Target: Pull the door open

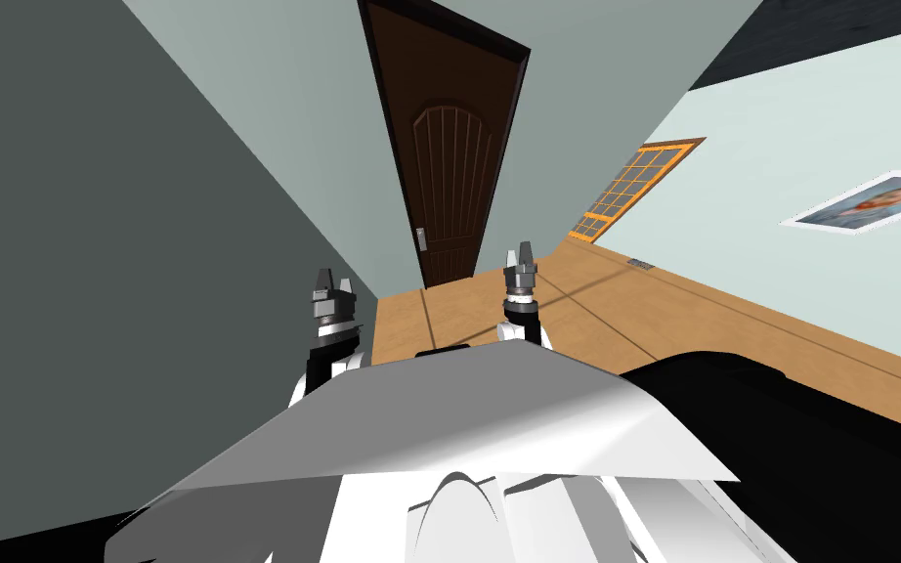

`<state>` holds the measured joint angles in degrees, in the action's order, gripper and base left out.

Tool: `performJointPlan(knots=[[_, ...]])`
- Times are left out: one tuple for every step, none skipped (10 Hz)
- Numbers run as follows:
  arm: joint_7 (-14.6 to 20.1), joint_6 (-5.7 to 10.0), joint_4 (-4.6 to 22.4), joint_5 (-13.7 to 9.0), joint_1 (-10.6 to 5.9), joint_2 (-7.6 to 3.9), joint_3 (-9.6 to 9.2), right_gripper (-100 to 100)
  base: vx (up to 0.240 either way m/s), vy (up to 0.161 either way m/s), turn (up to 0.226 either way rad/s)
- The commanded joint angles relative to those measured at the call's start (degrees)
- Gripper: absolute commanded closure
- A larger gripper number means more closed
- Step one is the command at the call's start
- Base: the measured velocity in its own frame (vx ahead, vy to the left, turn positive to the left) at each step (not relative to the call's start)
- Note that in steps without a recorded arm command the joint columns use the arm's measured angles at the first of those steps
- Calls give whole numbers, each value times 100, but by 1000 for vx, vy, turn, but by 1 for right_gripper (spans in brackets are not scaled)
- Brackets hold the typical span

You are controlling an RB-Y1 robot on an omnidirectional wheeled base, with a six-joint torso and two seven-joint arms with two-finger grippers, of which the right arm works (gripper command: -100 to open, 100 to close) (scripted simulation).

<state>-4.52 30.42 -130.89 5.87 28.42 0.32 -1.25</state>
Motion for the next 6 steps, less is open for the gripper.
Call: performJointPlan(knots=[[-112, -8, 173, 48, -99, -47, 11, -100, 67, 18, -2], [-199, -15, 306, 86, -176, -79, 20, -100, 119, 44, -1], [-242, -18, 373, 104, -214, -95, 25, -100, 141, 35, -4], [-290, -21, 445, 125, -256, -112, 29, -100, 126, 41, 1], [-414, -30, 637, 178, -367, -152, 42, -100, 130, 53, -2], [-477, -35, 733, 205, -422, -172, 48, -100, 116, 45, -3]])
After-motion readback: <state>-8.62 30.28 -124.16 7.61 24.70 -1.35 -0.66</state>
